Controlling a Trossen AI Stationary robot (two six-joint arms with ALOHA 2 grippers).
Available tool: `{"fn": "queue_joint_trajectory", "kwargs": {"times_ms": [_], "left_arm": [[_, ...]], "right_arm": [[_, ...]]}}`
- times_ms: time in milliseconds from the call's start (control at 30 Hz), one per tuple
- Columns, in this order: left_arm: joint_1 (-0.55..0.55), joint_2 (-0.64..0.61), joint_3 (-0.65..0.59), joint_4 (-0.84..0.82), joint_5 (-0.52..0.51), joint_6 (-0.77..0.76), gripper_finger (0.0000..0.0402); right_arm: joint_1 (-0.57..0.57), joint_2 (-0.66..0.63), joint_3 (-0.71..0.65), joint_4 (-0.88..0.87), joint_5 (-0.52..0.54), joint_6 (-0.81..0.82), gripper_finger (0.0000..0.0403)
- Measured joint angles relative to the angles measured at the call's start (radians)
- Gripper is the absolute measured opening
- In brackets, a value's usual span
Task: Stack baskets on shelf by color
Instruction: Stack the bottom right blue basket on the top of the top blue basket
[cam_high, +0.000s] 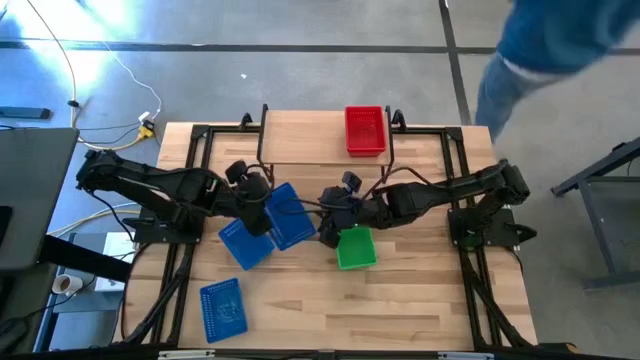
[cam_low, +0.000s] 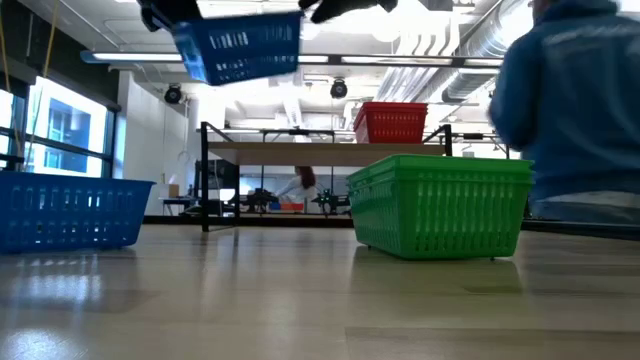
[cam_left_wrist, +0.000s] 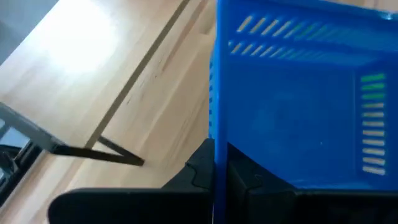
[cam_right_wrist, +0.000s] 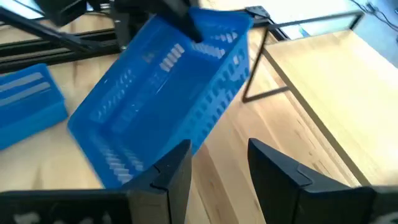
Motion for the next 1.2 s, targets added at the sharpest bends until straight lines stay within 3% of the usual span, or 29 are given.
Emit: {"fn": "queue_joint_trajectory", "kwargs": {"times_ms": [400,933,1200], "left_arm": [[-0.009,-0.113,-0.01,-0.291,0.179,-0.181,0.0],[-0.147,-0.289,-0.236,-0.273,0.236,-0.454,0.0],[-0.169,-0.339,-0.376,-0.17,0.299,-0.518,0.0]], "right_arm": [[0.049,0.002,-0.021,-0.029,-0.025,-0.004,0.0145],[0.049,0.002,-0.021,-0.03,-0.038,-0.004,0.0145],[0.049,0.002,-0.021,-0.024,-0.039,-0.004,0.0145]]}}
